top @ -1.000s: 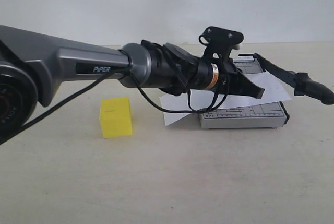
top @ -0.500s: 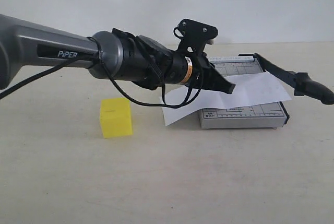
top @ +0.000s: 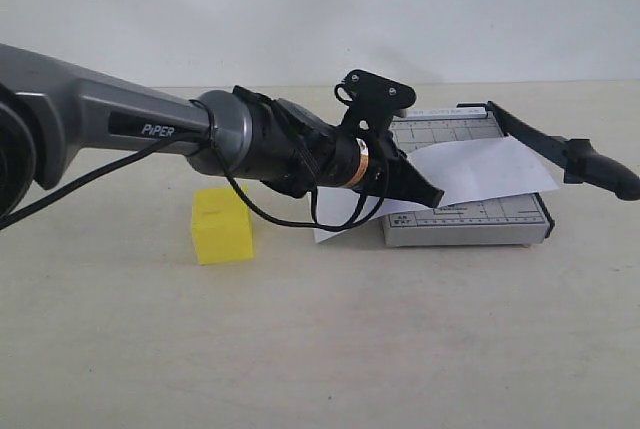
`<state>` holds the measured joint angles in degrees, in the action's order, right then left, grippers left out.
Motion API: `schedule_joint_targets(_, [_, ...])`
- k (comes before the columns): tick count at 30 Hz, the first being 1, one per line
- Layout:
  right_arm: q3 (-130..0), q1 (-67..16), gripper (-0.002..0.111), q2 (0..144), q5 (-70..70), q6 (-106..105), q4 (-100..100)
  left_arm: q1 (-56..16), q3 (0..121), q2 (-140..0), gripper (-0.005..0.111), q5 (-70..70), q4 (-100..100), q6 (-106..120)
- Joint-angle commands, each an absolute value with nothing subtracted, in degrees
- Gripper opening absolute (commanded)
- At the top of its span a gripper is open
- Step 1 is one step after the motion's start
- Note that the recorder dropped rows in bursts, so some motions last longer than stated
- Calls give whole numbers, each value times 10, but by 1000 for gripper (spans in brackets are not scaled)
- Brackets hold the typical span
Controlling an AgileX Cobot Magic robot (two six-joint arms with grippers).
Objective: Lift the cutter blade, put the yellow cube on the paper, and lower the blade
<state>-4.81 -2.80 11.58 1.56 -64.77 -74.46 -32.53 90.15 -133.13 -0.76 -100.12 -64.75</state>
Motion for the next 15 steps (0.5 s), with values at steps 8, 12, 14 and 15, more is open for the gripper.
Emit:
schedule_joint_targets(8, [-47, -30, 0, 112, 12, -650, -744, -327, 902, -1336, 4, -17, -999, -633])
schedule_joint_targets(12, [-47, -30, 0, 112, 12, -650, -744, -327, 924, -1355, 4, 0, -999, -633])
schedule_joint_targets(14, [-47, -30, 0, 112, 12, -650, -744, -329, 938, -1363, 4, 13, -999, -633])
schedule_joint_targets(15, [-47, -30, 0, 112, 12, -650, -744, -331, 943, -1364, 4, 15, -999, -633])
